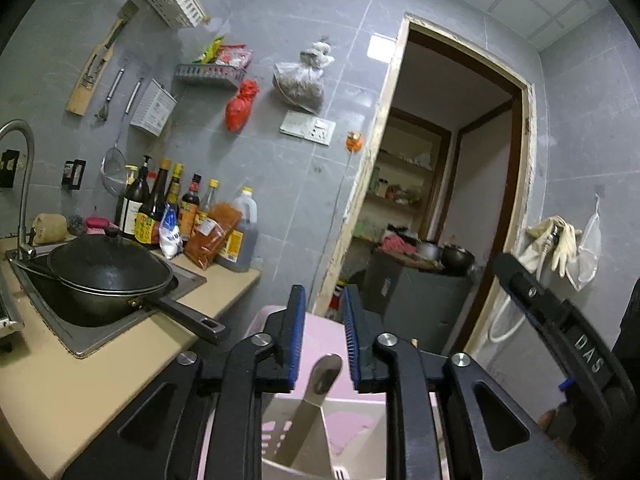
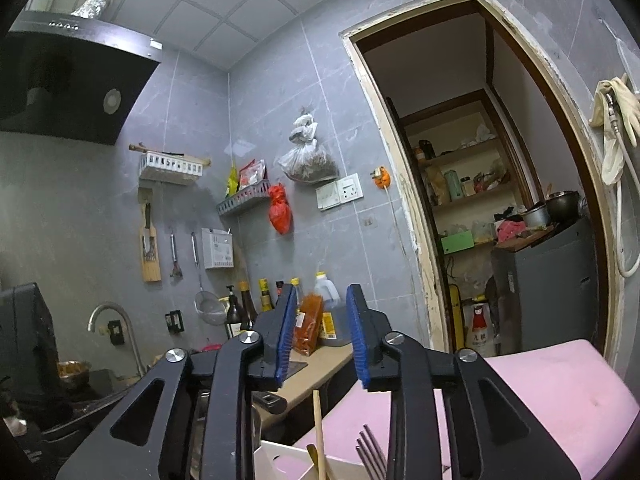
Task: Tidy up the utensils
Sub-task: 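Open both grippers over the caddy and withdraw toward the table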
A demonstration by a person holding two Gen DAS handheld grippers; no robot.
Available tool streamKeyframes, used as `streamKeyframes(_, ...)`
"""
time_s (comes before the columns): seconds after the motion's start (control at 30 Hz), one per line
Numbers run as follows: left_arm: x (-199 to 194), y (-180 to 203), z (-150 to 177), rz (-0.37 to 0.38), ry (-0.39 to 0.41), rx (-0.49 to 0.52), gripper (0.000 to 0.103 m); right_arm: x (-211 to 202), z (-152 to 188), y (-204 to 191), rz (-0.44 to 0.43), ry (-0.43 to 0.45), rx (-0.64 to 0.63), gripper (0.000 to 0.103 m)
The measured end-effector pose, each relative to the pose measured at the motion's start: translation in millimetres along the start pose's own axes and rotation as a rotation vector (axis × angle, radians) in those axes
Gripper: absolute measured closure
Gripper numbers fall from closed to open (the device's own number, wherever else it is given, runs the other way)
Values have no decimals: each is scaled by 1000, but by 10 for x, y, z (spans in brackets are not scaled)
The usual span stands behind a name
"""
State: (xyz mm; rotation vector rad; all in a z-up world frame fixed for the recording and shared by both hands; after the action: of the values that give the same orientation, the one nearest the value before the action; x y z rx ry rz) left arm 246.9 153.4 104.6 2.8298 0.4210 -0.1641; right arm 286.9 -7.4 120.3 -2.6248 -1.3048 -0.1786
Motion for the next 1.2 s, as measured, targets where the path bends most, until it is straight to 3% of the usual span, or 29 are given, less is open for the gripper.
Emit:
streamKeyframes(0.07,-59,34,5,11,-19,8,70,-76,-64,2,7,-13,1,58)
streamKeyframes(0.2,-195,117,13,25,-39,36,63,-269,-148,32,21,-49,-11,49)
streamKeyframes(0.27,-265,173,40,31,-53,56,55,-412,-171,58,33,-69,-19,34)
streamKeyframes(0.3,-303,202,60,37,-59,64,46,-487,-176,71,40,-78,-24,31)
streamKeyframes(0.37,-372,256,99,47,-68,73,38,-627,-186,95,52,-95,-36,23)
streamKeyframes(0.53,-488,421,244,72,-100,119,27,-934,-168,223,95,-151,-44,0)
streamKeyframes(0.7,-606,588,448,110,-129,159,18,-1223,-114,381,147,-191,-52,0)
streamKeyframes(1.03,-764,883,929,201,-258,222,17,-1763,243,709,240,-360,-56,0)
streamKeyframes(1.2,-782,1050,1225,233,-365,265,17,-1923,438,838,270,-462,-41,0)
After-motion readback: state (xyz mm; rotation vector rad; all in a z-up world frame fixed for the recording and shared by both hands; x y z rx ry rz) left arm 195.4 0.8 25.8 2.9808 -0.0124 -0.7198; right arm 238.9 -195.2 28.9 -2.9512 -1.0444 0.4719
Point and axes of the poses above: each gripper's, at about its wrist camera, not at the fingertips, and x roughly the way its jaws point, y to its right, z to its underside, the point moved 7 cm from there along x, roughly the way its jaws point, and after that the axes turned 15 degrees about -z, right-handed, at the moved point
